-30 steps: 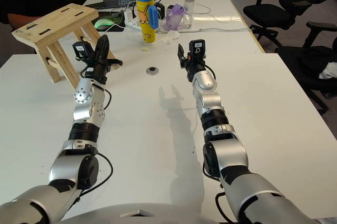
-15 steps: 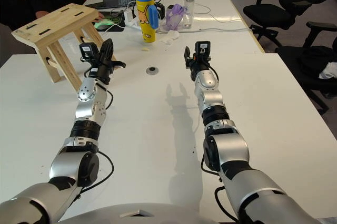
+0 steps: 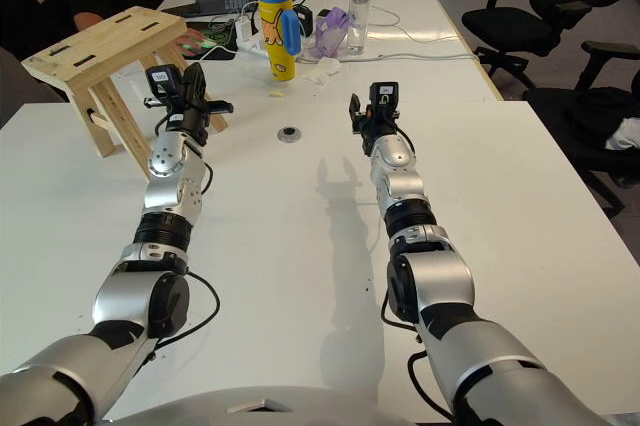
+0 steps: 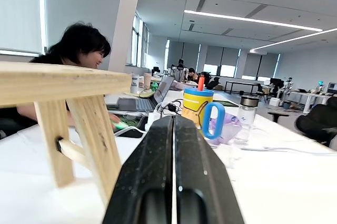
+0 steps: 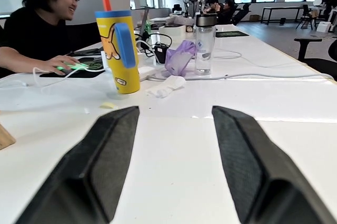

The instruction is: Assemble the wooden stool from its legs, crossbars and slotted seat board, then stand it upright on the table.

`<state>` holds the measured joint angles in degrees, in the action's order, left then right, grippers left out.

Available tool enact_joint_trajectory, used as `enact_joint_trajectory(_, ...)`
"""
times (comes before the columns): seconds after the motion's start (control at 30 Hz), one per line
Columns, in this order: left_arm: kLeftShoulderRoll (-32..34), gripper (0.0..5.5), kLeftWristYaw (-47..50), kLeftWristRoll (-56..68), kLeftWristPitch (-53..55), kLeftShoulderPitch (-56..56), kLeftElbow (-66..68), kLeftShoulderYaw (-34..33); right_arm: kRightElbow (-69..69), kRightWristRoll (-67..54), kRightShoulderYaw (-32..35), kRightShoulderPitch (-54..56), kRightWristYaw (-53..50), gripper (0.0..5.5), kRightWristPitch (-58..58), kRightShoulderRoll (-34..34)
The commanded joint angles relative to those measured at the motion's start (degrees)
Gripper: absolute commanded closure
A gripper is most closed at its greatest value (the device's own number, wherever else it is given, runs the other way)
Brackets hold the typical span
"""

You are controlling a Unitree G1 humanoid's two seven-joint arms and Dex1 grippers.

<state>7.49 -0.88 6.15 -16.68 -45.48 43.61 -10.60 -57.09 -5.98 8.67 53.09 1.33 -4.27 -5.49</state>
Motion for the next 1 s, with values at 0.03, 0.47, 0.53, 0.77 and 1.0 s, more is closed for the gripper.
enact_joint_trajectory(0.03, 0.7, 5.47, 1.6, -1.0, 1.1, -1.7, 1.0, 0.1, -1.9, 1.3, 0.0, 2.4, -3.0, 2.92, 0.3, -1.0)
enact_joint_trajectory(0.47, 2.4, 5.47, 0.9, 1.3, 4.6, -2.6, -0.3, -1.8, -1.4, 3.5, -2.0, 2.1, -2.0, 2.92, -1.2, -0.4)
enact_joint_trajectory(0.53, 2.7, 5.47, 2.5, 0.1, 5.6, -2.6, -0.4, -1.3, -2.4, 2.8, -1.1, 2.7, -3.2, 2.92, 0.3, -0.3)
enact_joint_trajectory(0.77, 3.7, 5.47, 5.8, -1.6, 5.5, -3.4, -0.1, -1.0, -2.7, 2.0, -0.6, 2.7, -2.3, 2.92, 0.9, -0.3)
enact_joint_trajectory(1.0, 4.0, 5.47, 1.6, -1.3, 6.7, -3.7, -0.4, 0.3, -3.0, 1.9, 0.1, 3.4, -1.6, 2.92, 1.1, -0.7)
